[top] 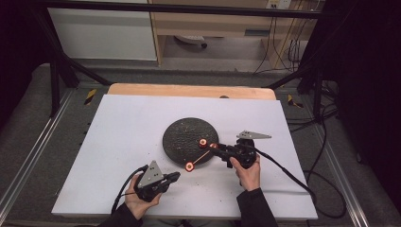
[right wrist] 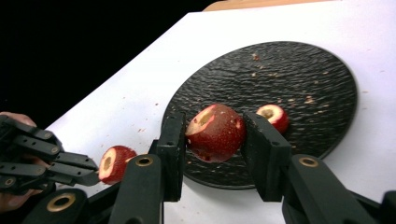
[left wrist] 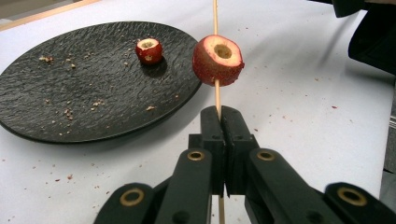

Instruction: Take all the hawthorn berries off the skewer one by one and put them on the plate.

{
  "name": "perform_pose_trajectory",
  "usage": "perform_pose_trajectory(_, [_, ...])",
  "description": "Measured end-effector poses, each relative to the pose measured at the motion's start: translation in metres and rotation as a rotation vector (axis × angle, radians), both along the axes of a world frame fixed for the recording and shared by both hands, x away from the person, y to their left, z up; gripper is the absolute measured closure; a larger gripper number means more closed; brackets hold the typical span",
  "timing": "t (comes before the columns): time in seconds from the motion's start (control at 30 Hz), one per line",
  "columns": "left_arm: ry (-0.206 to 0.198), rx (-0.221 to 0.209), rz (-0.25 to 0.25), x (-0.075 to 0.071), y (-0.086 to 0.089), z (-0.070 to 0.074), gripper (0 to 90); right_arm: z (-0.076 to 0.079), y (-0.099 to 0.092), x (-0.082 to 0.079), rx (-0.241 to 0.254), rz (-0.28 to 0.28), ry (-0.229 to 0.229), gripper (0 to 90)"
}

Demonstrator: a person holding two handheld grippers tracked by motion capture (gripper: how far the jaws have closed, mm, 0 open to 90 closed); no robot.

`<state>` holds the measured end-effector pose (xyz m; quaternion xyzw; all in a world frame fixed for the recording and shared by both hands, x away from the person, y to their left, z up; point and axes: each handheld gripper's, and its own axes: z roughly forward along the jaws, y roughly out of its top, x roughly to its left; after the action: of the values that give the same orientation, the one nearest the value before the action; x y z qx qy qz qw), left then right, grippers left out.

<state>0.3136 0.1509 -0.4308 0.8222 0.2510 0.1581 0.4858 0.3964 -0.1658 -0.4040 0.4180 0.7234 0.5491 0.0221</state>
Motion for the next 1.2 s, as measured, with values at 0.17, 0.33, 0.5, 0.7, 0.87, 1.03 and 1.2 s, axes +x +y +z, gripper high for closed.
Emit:
perform_pose_trajectory(0.17, [-0.003,0.002,0.002,0.000,0.001,0.000,88.4,0.004,-0.006,0.002,-0.022,-0.023,-0.021,62.0])
perform_pose_trajectory(0.33, [-0.004,0.000,0.008,-0.001,0.003,0.001,88.5,0.010,-0.014,0.007,-0.017,-0.050,-0.039,62.0])
perform_pose_trajectory(0.5, [-0.008,-0.010,0.024,0.001,0.008,0.004,88.4,0.015,-0.018,0.011,-0.013,-0.067,-0.056,61.9])
perform_pose_trajectory(0.7, [-0.003,-0.031,0.061,0.007,0.020,0.007,88.4,0.017,-0.009,0.015,-0.038,-0.062,-0.060,61.9])
perform_pose_trajectory(0.87, [0.009,-0.054,0.100,0.013,0.031,0.009,88.4,0.020,0.009,0.022,-0.078,-0.037,-0.068,61.9])
perform_pose_trajectory(1.03, [0.012,-0.064,0.130,0.018,0.038,0.010,88.4,0.013,0.029,0.031,-0.116,-0.018,-0.044,61.8])
perform_pose_trajectory(1.2, [0.018,-0.067,0.141,0.020,0.040,0.009,88.4,-0.002,0.049,0.038,-0.153,0.003,-0.012,61.8])
